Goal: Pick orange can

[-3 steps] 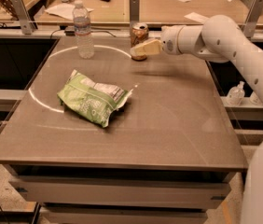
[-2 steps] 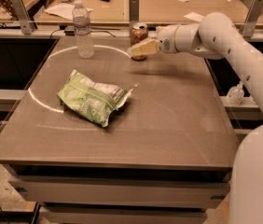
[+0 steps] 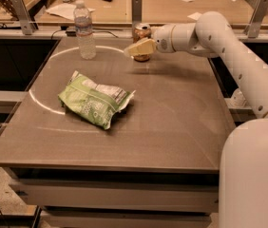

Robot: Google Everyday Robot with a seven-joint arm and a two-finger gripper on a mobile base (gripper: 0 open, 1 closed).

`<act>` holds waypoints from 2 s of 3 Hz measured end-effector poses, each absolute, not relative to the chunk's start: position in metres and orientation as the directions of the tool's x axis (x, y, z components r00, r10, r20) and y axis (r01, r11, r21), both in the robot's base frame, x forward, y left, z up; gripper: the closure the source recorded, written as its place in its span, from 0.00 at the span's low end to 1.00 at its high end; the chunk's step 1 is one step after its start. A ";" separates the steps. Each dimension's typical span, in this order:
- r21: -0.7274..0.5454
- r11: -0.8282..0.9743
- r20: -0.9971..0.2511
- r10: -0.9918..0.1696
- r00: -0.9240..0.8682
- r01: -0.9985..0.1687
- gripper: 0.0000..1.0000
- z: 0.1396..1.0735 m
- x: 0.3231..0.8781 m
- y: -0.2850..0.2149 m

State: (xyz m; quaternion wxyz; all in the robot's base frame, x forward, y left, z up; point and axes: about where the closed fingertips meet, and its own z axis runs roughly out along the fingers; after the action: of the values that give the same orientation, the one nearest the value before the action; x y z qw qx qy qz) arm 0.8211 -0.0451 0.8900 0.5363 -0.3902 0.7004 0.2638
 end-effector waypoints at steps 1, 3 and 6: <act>-0.020 0.544 -0.963 -0.237 -0.130 -0.839 0.00 0.885 0.827 -0.035; 0.028 0.505 -0.983 -0.144 -0.116 -0.863 0.40 0.887 0.837 -0.022; -0.014 0.474 -0.996 -0.088 -0.031 -0.881 1.00 0.967 0.821 -0.033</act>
Offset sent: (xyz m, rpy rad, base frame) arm 0.0211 0.0190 -0.0114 0.1231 0.0443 0.0352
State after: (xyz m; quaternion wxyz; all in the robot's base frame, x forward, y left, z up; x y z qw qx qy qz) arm 0.8214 -0.0332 0.9665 0.5812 -0.3831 0.6318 0.3411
